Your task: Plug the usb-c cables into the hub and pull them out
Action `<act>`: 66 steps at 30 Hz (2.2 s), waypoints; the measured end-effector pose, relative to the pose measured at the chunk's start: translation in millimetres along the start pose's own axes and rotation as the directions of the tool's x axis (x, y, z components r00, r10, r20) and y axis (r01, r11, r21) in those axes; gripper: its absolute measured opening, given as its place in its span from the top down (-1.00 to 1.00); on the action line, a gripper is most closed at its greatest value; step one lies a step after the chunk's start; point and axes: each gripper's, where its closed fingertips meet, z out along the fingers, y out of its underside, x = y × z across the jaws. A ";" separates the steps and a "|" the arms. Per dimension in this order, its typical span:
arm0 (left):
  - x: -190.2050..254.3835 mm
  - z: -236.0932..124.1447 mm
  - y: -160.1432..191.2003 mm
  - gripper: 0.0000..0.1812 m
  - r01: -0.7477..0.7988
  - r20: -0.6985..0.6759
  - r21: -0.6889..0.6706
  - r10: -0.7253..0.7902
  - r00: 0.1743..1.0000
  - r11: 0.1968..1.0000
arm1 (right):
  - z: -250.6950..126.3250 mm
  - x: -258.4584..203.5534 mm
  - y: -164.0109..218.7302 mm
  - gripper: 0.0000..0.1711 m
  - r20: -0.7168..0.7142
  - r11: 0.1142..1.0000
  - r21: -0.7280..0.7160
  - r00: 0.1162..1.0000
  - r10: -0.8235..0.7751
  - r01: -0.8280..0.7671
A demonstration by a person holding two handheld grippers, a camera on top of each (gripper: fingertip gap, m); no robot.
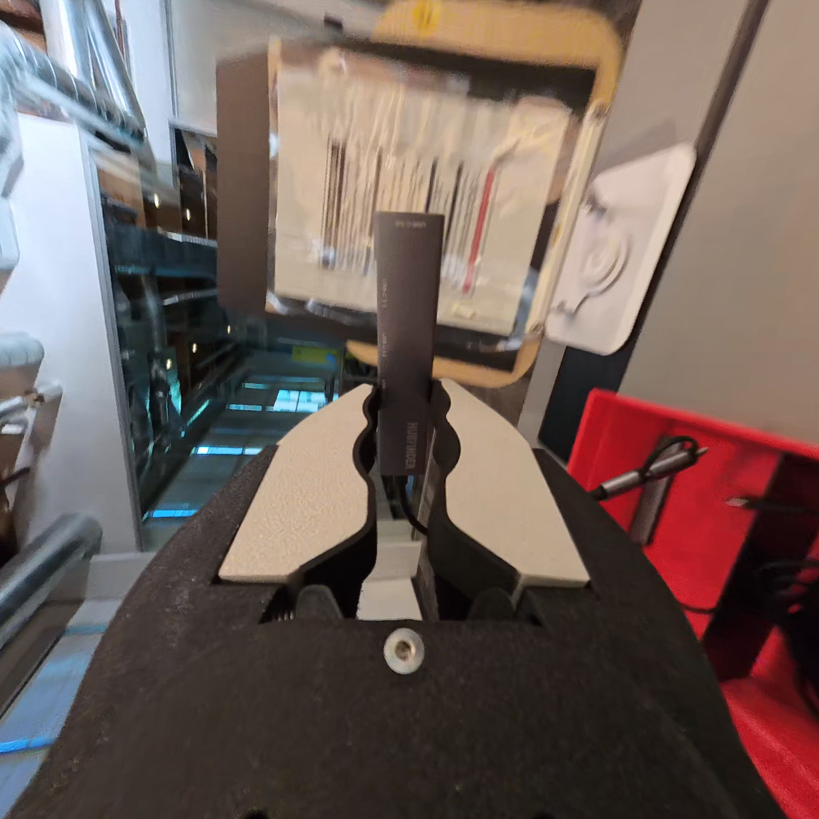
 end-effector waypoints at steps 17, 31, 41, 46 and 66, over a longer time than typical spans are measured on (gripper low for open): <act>235.6 86.7 -45.1 0.76 -0.030 -0.604 -0.120 -0.050 0.796 0.992 | 48.7 -85.9 12.5 0.29 0.451 0.957 -0.128 0.845 0.288 -0.259; 328.4 106.2 -46.8 0.63 -0.051 -0.807 -0.232 -0.163 0.568 0.971 | 33.9 -32.8 46.0 0.29 0.271 0.956 -0.184 0.923 0.275 -0.230; 309.8 32.9 -139.8 0.46 0.177 -0.809 0.106 -0.019 0.588 0.978 | 5.0 -13.5 21.8 0.30 0.228 0.969 -0.051 0.941 0.249 -0.243; 363.2 0.7 -194.1 0.52 0.096 -0.857 0.359 0.287 0.428 0.928 | -21.1 -16.1 2.8 0.33 0.267 0.963 0.040 0.932 0.246 -0.265; 232.7 -37.8 -225.1 0.89 0.618 -0.902 0.354 0.081 0.424 0.703 | 3.3 -57.9 22.6 0.32 0.463 0.988 -0.061 0.873 0.152 -0.139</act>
